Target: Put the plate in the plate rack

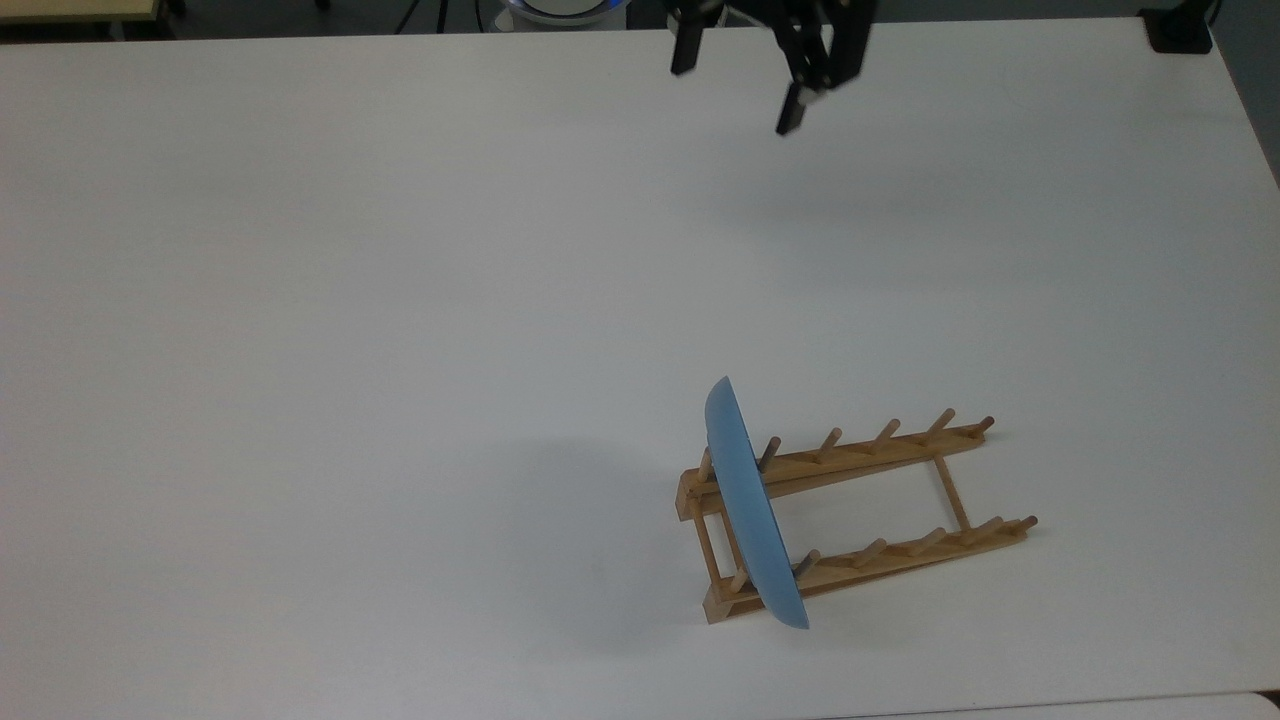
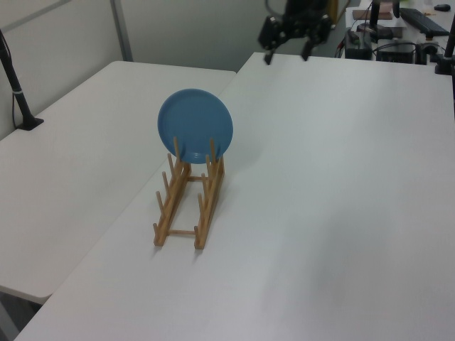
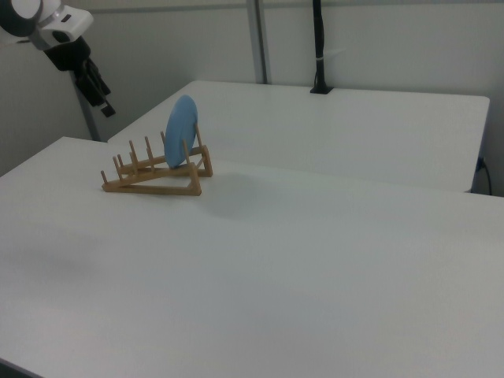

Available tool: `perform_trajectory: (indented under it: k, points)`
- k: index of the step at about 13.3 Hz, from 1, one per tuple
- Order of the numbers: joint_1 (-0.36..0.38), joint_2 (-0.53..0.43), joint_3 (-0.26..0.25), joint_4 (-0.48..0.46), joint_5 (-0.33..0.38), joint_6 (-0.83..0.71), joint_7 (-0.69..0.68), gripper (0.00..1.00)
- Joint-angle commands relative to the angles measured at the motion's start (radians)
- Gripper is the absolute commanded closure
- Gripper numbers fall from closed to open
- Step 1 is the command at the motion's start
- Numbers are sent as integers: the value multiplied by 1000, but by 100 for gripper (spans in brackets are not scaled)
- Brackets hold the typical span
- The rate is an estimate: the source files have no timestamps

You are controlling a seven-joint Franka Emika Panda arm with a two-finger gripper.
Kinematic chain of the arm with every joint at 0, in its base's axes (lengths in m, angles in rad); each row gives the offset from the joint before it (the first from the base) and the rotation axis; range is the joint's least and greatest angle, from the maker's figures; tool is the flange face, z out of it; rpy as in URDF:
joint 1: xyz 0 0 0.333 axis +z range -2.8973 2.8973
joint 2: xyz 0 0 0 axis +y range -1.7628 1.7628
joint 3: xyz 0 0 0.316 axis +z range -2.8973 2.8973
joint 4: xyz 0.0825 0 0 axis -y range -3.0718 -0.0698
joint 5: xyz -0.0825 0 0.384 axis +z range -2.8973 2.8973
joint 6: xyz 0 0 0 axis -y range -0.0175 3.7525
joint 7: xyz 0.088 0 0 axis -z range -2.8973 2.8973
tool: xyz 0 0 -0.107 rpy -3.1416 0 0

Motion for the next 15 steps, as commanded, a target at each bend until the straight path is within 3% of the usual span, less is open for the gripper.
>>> perform_trajectory:
  k: [1,3,5,7,10,15]
  points:
    - [-83,-145,3,-151,136,-73,-100,0]
    - [-121,-194,3,-228,155,-87,-205,0]
    - [-187,-194,4,-236,196,-102,-353,0]
    - [-277,-194,3,-230,305,-102,-626,0]
    - [-344,-190,3,-213,316,-107,-1062,0]
    - [-359,-187,1,-199,314,-107,-1076,0]
